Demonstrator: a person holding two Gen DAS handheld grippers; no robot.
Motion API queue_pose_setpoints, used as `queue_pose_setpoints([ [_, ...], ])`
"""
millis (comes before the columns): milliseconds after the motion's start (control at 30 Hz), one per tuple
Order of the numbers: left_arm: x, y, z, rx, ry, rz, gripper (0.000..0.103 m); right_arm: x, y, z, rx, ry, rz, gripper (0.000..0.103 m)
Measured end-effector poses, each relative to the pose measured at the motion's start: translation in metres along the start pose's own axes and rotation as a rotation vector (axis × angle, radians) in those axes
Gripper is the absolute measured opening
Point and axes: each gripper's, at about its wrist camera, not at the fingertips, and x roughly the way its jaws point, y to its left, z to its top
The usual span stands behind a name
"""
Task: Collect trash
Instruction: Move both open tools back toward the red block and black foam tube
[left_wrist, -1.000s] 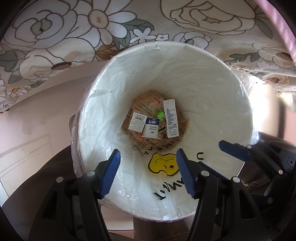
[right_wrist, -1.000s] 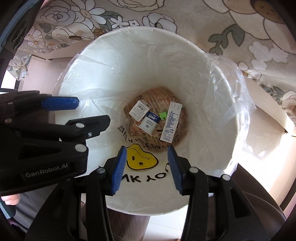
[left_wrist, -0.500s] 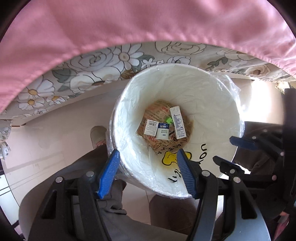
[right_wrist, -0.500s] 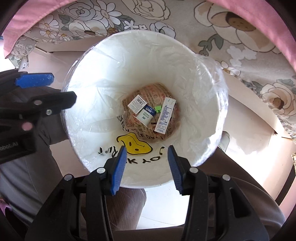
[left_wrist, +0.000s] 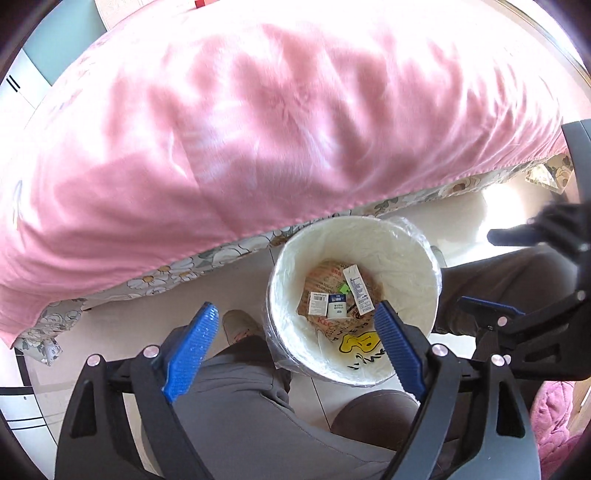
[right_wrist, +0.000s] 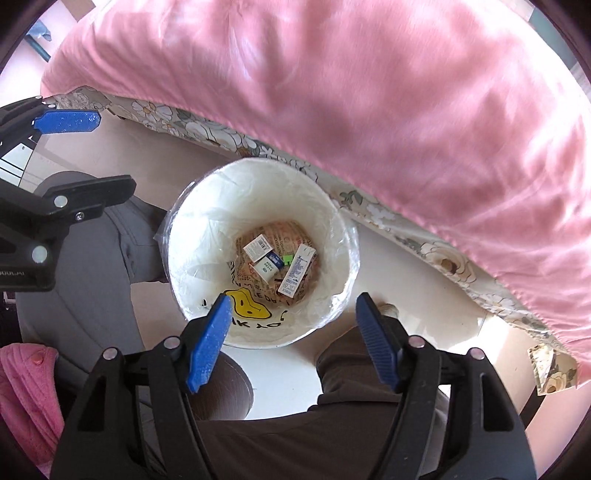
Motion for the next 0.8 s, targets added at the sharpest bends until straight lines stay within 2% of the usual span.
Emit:
queue_pose_setpoints([
  [100,-0.033,0.007,0.014,-0.003,-0.055,-0.016,0.091,-0.031,-0.01,0.011,-0.004,-0.044,0.013,0.07],
  [200,-0.063,0.014,0.028,-0.01,-0.116,0.002,0.091,-0.068,-0.022,0.019,0.002,-0.101,0.019,0.069],
  [400,-0.112,0.037,0.059,-0.048,-0.198,0.027,0.091,-0.146,-0.046,0.044,-0.009,-0.225,-0.018,0.069],
  [633,-0.144,0.057,0.104,-0.055,-0.257,0.085,0.091,-0.222,-0.072,0.084,-0.064,-0.357,-0.136,0.07],
  [800,-0.156,0.07,0.142,-0.042,-0.287,0.122,0.091,-0.258,-0.084,0.12,-0.131,-0.427,-0.231,0.073],
])
